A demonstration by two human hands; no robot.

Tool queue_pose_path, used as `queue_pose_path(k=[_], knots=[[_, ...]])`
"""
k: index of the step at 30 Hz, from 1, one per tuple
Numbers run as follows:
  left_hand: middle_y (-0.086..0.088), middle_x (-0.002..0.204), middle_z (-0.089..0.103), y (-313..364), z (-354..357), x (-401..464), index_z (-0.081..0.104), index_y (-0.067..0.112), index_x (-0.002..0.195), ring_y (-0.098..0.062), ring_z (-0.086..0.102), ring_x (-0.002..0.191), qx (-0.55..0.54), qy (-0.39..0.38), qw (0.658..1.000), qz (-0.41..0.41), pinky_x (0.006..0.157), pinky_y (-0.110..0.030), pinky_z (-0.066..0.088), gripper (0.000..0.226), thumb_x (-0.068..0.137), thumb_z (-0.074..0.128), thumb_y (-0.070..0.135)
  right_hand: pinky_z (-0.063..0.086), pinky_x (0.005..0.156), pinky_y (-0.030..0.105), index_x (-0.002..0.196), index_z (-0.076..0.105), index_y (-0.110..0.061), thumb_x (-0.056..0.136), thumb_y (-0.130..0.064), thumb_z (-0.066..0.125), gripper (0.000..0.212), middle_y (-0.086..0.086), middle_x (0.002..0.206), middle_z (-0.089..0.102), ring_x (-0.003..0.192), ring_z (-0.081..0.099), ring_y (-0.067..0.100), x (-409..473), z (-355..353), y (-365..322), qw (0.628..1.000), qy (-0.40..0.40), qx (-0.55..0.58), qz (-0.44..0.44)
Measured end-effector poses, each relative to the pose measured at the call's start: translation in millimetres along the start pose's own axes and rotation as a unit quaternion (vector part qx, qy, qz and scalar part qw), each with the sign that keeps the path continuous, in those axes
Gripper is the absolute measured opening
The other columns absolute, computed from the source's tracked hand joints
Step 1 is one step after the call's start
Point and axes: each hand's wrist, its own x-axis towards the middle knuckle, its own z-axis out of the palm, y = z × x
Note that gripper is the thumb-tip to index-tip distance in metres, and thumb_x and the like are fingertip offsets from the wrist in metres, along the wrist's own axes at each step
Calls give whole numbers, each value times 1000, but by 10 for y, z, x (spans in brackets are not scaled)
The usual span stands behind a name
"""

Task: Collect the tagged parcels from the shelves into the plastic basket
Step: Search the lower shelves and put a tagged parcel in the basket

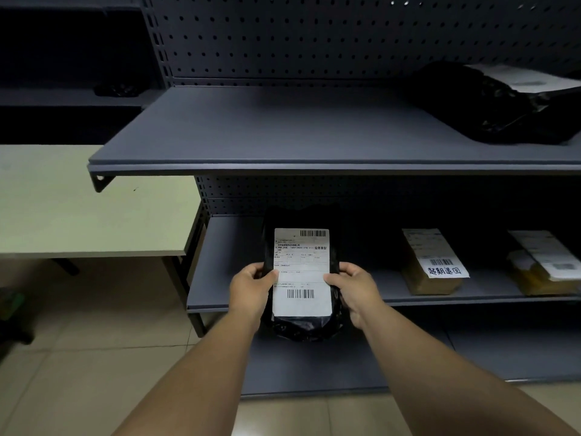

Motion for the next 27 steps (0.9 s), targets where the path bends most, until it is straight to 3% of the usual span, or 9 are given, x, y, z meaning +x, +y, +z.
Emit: queue_pose_path(k=[4,8,13,17,27], knots=[[-3,92,72,-55,83,224,68,12,96,-24,69,89,36,0,999,-18,86,-40,56,9,87,66,10,52,56,22,116,57,-6,88,0,61,28,16,103,67,64,65,14,209,17,13,1000,2,-16,24],[-3,88,69,-113,166,445,67,5,104,-26,67,87,63,7,997,-32,86,-40,56,19,87,66,13,55,80,38,126,55,-3,86,-4,65,42,18,112,67,96,66,32,464,65,57,998,7,-44,43],[-8,88,63,-184,241,639,63,3,109,-28,61,83,65,12,997,-49,76,-32,49,22,89,64,11,53,90,44,131,52,-3,86,-3,65,46,19,118,64,104,64,34,684,111,68,997,-2,-60,55],[-12,91,65,-271,277,770,64,0,110,-28,61,82,70,20,995,-65,75,-32,49,24,88,64,10,51,95,47,135,49,-5,82,-12,71,58,18,126,61,111,61,34,891,160,157,994,-7,-101,44],[-17,102,69,-406,305,1002,66,-1,111,-34,66,92,91,34,991,-91,85,-40,55,28,85,68,10,49,97,39,136,49,-5,87,-12,67,53,15,129,59,114,59,32,1080,219,227,988,-1,-139,60]])
